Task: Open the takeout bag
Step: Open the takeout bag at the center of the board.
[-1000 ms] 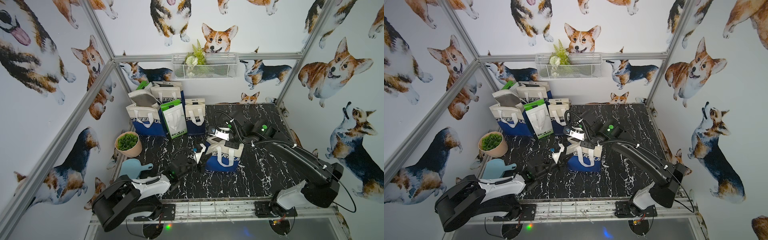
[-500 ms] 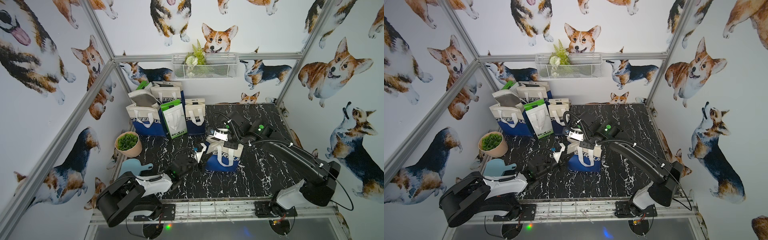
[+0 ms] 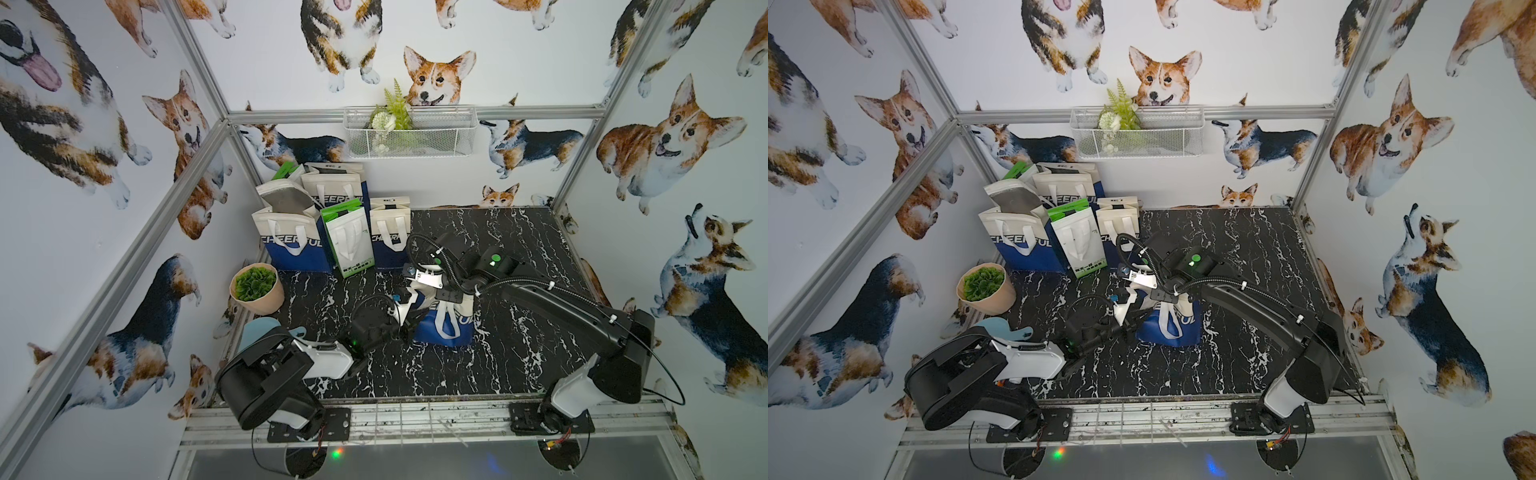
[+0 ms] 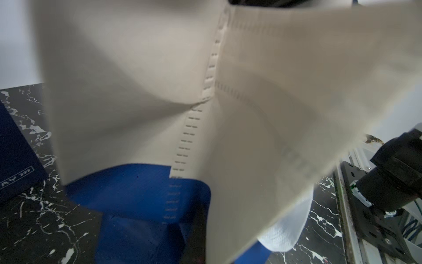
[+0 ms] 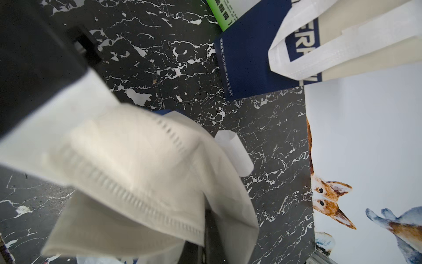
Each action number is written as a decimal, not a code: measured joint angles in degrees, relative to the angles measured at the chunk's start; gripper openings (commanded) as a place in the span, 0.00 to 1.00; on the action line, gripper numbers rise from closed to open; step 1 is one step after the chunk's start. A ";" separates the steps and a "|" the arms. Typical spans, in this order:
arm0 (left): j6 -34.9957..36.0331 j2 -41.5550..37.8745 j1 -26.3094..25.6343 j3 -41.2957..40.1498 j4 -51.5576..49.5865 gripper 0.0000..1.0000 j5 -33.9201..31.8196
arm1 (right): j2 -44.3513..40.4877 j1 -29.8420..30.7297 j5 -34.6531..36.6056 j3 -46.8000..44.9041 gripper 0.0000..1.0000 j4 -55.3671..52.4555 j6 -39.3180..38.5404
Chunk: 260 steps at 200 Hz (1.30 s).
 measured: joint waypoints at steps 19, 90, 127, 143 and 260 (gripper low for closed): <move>-0.33 0.33 0.00 0.02 0.09 0.00 0.11 | 1.36 0.00 0.79 0.85 0.00 -0.15 0.09; -0.04 -1.86 0.00 -0.20 -0.70 0.00 0.22 | -3.32 0.09 -1.64 1.75 0.00 -2.14 1.07; 0.33 -2.91 0.00 -0.44 -0.52 0.00 0.39 | -8.72 -0.52 -3.78 1.75 0.00 -3.10 1.29; 0.37 -3.13 -0.02 -0.48 -0.31 0.00 0.46 | -9.77 -0.81 -4.13 1.77 0.00 -4.02 1.18; 1.03 -3.93 -0.04 -0.66 -1.03 0.00 0.90 | -7.43 -1.27 -3.91 11.47 0.00 -10.71 -2.78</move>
